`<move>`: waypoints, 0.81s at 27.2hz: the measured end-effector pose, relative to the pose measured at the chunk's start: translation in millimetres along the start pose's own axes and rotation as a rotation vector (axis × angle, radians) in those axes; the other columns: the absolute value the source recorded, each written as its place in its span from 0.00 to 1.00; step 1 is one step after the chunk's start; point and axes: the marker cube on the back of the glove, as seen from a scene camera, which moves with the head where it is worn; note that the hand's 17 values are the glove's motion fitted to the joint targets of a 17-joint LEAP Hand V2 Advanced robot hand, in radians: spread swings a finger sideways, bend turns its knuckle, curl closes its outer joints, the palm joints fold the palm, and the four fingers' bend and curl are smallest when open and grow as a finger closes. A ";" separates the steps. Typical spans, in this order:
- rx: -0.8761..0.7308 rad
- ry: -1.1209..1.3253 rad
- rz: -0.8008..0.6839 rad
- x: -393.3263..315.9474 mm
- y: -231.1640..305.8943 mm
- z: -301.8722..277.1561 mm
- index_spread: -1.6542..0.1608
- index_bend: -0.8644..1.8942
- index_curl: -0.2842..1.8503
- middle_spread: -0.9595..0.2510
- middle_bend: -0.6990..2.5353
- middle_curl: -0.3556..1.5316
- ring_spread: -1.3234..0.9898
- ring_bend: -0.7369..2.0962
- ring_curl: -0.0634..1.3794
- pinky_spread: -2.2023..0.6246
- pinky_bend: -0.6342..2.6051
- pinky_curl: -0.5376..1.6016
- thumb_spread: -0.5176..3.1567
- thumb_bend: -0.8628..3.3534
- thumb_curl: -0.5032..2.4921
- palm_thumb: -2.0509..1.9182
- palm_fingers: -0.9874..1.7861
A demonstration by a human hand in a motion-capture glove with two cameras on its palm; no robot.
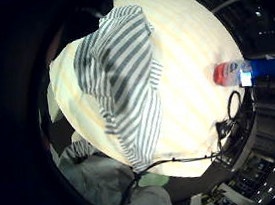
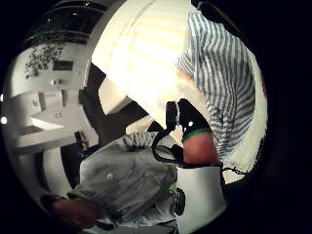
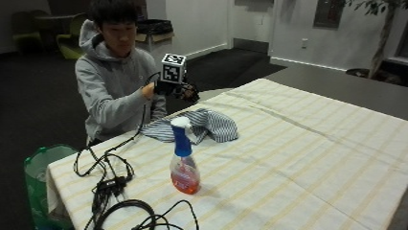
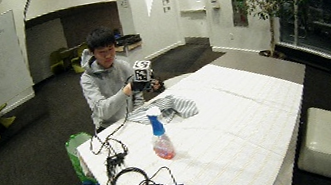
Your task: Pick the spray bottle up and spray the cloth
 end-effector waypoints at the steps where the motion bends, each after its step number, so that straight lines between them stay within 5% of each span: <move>1: 0.000 -0.001 0.001 0.5 -0.2 -0.3 0.81 0.38 0.16 0.78 0.31 0.23 0.58 0.37 0.09 0.82 0.29 0.28 0.25 0.28 0.21 0.65 0.55; 12: 0.085 -0.044 -0.035 11.1 4.0 -13.2 0.74 0.37 0.22 0.77 0.31 0.30 0.58 0.37 0.17 0.85 0.29 0.34 0.37 0.28 0.24 0.68 0.53; 22: 0.329 -0.090 -0.072 30.7 29.5 -28.5 0.72 0.36 0.23 0.76 0.31 0.33 0.58 0.38 0.20 0.86 0.30 0.37 0.40 0.26 0.27 0.69 0.52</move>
